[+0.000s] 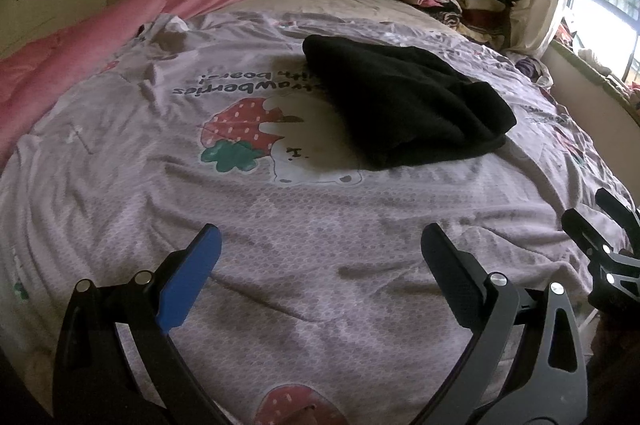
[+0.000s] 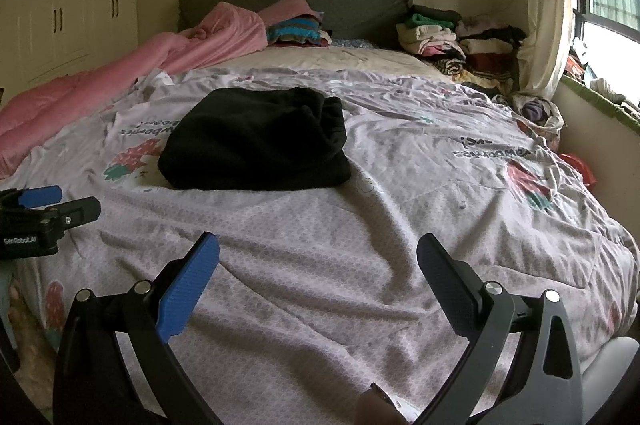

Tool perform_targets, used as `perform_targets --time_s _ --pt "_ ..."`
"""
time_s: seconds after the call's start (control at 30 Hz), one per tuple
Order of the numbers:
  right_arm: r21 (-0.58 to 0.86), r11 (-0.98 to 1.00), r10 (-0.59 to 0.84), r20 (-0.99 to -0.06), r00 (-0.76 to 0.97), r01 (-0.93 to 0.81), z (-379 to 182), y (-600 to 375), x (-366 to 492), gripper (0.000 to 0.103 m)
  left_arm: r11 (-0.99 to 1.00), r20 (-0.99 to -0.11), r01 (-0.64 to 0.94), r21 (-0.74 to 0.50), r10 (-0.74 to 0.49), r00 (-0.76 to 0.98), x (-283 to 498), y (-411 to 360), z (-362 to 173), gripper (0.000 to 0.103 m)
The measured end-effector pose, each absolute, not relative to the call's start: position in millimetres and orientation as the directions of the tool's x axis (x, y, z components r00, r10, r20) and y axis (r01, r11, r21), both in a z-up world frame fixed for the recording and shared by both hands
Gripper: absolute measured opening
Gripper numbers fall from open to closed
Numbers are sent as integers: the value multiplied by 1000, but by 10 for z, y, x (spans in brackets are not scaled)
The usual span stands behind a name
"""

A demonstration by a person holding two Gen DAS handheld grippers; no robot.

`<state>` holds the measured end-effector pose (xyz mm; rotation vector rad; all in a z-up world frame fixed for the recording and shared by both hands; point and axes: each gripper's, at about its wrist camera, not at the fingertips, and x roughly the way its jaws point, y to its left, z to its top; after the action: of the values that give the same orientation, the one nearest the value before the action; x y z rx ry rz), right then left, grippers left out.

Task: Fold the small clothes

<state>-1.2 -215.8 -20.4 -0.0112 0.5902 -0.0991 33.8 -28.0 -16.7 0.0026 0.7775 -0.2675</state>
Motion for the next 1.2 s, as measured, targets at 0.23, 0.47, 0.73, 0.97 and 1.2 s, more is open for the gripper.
perform_targets --time_s 0.23,0.47,0.73,0.97,1.2 --pt "-39 995 -95 -555 827 88 -208 -2149 -7 99 966 -693 239 -96 -237 680 341 -268 -163 94" --pt "-38 995 -97 -560 823 92 -227 -2138 -6 99 966 -693 238 -95 -236 681 339 -275 -162 93" --pt "-39 993 -112 -559 822 109 -247 -2152 -28 99 968 -699 237 -87 -228 678 338 -279 -171 94" --pt "-31 979 -185 -551 813 202 -208 -2333 -107 99 965 -709 244 -98 -240 663 340 -243 -191 94" --pt "-58 803 -519 -558 648 593 -225 -3541 -616 99 988 -739 93 -125 -156 655 910 556 -168 94"
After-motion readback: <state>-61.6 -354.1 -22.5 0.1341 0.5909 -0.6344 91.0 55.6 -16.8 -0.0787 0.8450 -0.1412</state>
